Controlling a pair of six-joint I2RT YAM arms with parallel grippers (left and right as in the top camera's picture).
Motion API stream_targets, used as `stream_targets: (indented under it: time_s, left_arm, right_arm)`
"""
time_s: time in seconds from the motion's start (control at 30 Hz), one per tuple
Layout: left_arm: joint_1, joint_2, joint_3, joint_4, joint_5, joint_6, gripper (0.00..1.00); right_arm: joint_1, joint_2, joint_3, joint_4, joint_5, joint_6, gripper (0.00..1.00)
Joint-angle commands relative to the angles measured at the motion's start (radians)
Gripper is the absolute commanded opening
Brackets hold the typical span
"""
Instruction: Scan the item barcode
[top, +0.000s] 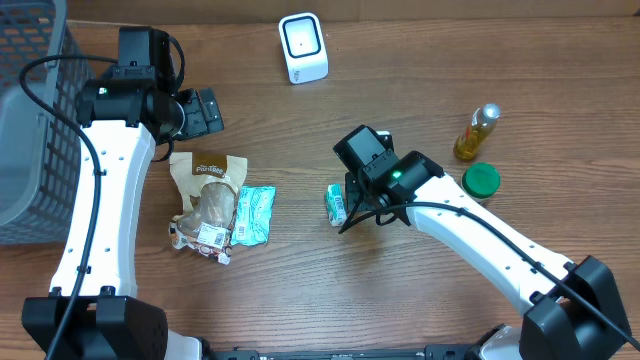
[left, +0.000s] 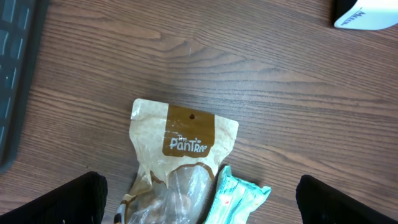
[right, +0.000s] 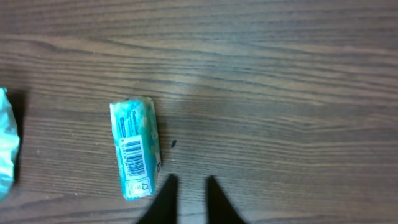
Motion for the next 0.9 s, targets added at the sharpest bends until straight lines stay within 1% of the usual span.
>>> stream_targets:
  time_s: [0.0, 0.2, 0.37, 0.4, 0.43, 0.47, 0.53, 0.57, 0.67, 0.77, 0.87]
  left_arm:
    - [0.002, -0.006, 0.013, 0.004, -0.009, 0.015, 1.0]
    - [0.002, -0.006, 0.013, 0.004, -0.009, 0.015, 1.0]
    - [0.002, -0.006, 0.013, 0.004, -0.009, 0.015, 1.0]
    - [0.002, -0.006, 0.013, 0.004, -0.009, 0.015, 1.0]
    - [0.002, -0.006, 0.013, 0.004, -0.009, 0.015, 1.0]
    - [0.002, -0.006, 0.013, 0.004, -0.009, 0.015, 1.0]
    - [0.002, -0.006, 0.013, 0.004, -0.009, 0.015, 0.99]
    - [0.002, -0.006, 0.013, 0.004, -0.009, 0.015, 1.0]
    - [0.002, -0.006, 0.013, 0.004, -0.009, 0.015, 1.0]
    - [0.002, -0.006, 0.013, 0.004, -0.009, 0.015, 0.99]
    - [0.002, -0.006, 0.013, 0.004, -0.009, 0.015, 1.0]
  right_arm:
    - [-0.002, 0.003, -0.028, 0.018, -0.035, 0.008, 0.04]
    - [-0.002, 0.003, -0.032, 0.046, -0.104, 0.007, 0.04]
    - [0.0, 0.003, -0.032, 0.096, -0.249, 0.007, 0.04]
    - [0.0, 0.003, -0.032, 0.117, -0.3, 0.007, 0.05]
    - [0.001, 0.003, -0.032, 0.141, -0.348, 0.007, 0.14]
    - [0.004, 0.003, -0.032, 0.166, -0.388, 0.007, 0.19]
    - [0.015, 0.003, -0.032, 0.217, -0.439, 0.008, 0.23]
    - [0.026, 0.003, -0.032, 0.245, -0.447, 0.009, 0.39]
    - [0.049, 0.005, -0.032, 0.291, -0.446, 0.032, 0.5]
    - [0.083, 0.016, -0.032, 0.35, -0.443, 0.054, 0.65]
    - [0.127, 0.039, -0.032, 0.408, -0.443, 0.054, 0.75]
